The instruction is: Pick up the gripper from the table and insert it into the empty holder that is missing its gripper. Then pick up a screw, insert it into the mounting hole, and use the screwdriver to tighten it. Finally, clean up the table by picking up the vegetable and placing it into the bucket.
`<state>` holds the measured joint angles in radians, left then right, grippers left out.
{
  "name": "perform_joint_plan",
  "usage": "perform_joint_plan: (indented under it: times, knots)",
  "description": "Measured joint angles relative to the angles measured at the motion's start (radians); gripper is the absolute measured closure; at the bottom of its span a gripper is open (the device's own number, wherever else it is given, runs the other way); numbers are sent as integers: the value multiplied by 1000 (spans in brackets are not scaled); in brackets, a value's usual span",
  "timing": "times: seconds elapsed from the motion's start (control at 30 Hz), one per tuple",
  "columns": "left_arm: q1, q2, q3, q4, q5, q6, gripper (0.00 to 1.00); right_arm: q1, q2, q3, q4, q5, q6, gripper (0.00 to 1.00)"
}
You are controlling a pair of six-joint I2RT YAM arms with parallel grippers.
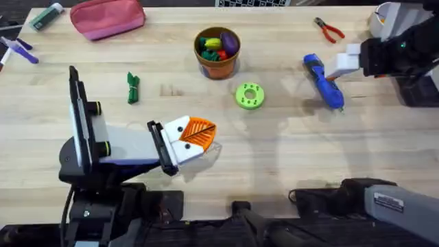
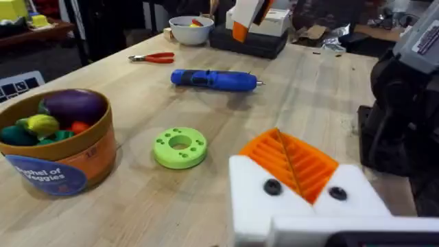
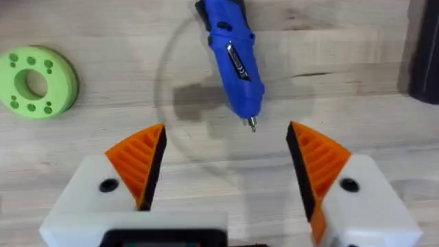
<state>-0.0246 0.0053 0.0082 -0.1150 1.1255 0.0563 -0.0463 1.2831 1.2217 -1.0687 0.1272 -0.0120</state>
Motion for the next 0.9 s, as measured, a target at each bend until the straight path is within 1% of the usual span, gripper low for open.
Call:
perform_joint_plan:
  times: [0.17,0.4,0.53,0.7,0.8,0.83,0.9]
  knots:
    - [0,0,0,0,0,0,993,0,0,0,4,0,-4,7]
    - [0,0,0,0,0,0,993,0,18,0,18,0,-59,8]
    - [0,0,0,0,0,0,993,0,119,32,16,0,-92,10]
    - [0,0,0,0,0,0,993,0,273,132,34,0,-129,9]
    - [0,0,0,0,0,0,993,0,337,154,79,0,-153,8]
    - [0,0,0,0,0,0,993,-1,391,156,120,0,-177,8]
    - [0,0,0,0,0,0,993,-2,423,156,142,0,-184,8]
